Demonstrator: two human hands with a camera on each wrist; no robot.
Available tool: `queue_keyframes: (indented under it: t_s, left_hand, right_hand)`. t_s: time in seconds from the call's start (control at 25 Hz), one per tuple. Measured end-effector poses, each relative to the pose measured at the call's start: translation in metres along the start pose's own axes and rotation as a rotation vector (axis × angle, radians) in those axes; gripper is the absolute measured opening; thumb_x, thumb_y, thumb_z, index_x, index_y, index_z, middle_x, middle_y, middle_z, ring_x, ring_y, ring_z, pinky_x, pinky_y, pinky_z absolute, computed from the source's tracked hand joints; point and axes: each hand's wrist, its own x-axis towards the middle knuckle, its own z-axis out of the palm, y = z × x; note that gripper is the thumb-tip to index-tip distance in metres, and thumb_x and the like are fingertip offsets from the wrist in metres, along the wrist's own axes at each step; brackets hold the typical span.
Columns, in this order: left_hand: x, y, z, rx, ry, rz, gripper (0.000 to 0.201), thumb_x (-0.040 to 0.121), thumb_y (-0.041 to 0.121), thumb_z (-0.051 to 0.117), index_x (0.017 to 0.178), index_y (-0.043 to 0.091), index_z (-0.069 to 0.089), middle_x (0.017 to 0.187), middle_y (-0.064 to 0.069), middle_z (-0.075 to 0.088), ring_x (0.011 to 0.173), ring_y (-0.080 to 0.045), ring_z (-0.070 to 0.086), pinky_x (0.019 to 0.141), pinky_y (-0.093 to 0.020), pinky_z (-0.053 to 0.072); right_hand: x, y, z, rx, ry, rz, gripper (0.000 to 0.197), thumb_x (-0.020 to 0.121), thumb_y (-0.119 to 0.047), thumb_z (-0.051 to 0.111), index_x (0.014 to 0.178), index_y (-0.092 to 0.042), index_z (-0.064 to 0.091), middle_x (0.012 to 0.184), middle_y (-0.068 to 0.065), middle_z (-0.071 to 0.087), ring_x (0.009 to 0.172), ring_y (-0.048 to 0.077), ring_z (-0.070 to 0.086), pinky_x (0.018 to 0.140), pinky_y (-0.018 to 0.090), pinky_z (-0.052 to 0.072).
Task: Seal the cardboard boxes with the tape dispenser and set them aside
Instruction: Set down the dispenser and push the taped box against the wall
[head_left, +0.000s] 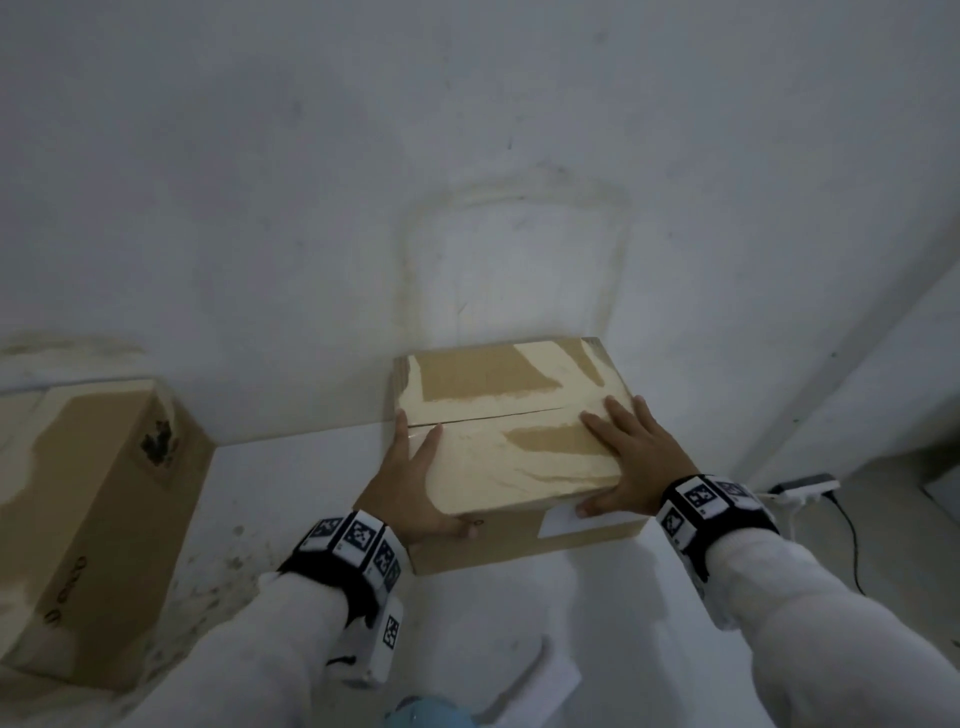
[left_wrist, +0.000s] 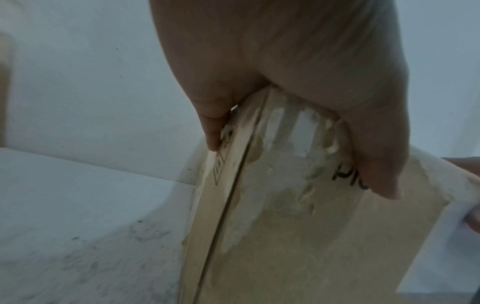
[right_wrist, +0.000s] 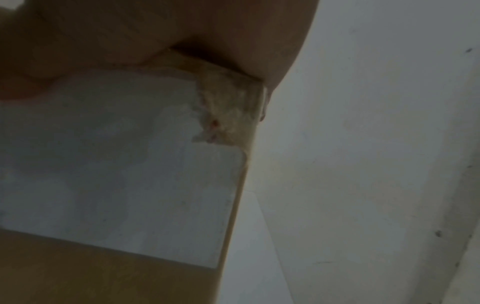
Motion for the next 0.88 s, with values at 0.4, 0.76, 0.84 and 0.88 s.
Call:
queue_keyframes:
  t_s: [0.4, 0.76, 0.84, 0.88]
  left_hand:
    - [0.033, 0.027, 0.012, 0.212, 0.062, -0.044, 0.131, 0.053, 0.067, 0.075, 0.150, 0.032, -0.006, 0.154, 0.000, -0.031, 0.147, -0.026, -0.009, 0.120, -0.045, 0.010]
    - [0.009, 0.032, -0.002, 0.322, -0.017, -0.021, 0.118, 0.067, 0.069, 0.063, 0.151, 0.022, -0.004, 0.159, -0.006, -0.014, 0.147, -0.024, -0.012, 0.120, -0.048, -0.003]
    - [-0.010, 0.017, -0.014, 0.260, 0.005, -0.023, 0.104, 0.074, 0.064, 0.062, 0.151, 0.022, 0.005, 0.160, -0.005, -0.007, 0.148, -0.022, -0.008, 0.120, -0.048, -0.003]
    - [-0.020, 0.007, -0.021, 0.242, 0.022, -0.036, 0.098, 0.077, 0.062, 0.060, 0.151, 0.023, 0.010, 0.160, -0.005, -0.004, 0.148, -0.021, -0.006, 0.119, -0.047, -0.003]
  right_hand:
    - [0.029, 0.041, -0.010, -0.054, 0.045, -0.055, 0.151, 0.013, -0.102, 0.017, 0.148, -0.035, 0.004, 0.160, 0.002, -0.002, 0.146, 0.033, -0.010, 0.119, 0.049, 0.010]
    - [0.003, -0.037, -0.012, -0.119, 0.111, -0.148, 0.109, 0.056, -0.076, 0.038, 0.148, -0.028, 0.005, 0.160, 0.003, -0.005, 0.147, 0.025, -0.011, 0.114, 0.057, -0.004]
    - [-0.003, -0.086, -0.007, -0.129, 0.152, -0.257, 0.097, 0.055, -0.070, 0.031, 0.140, -0.024, 0.037, 0.157, 0.009, 0.022, 0.146, 0.029, 0.013, 0.109, 0.065, 0.009]
    - [-0.005, -0.108, -0.004, -0.126, 0.131, -0.293, 0.085, 0.056, -0.065, 0.034, 0.127, -0.023, 0.053, 0.148, 0.012, 0.039, 0.141, 0.033, 0.028, 0.103, 0.069, 0.020]
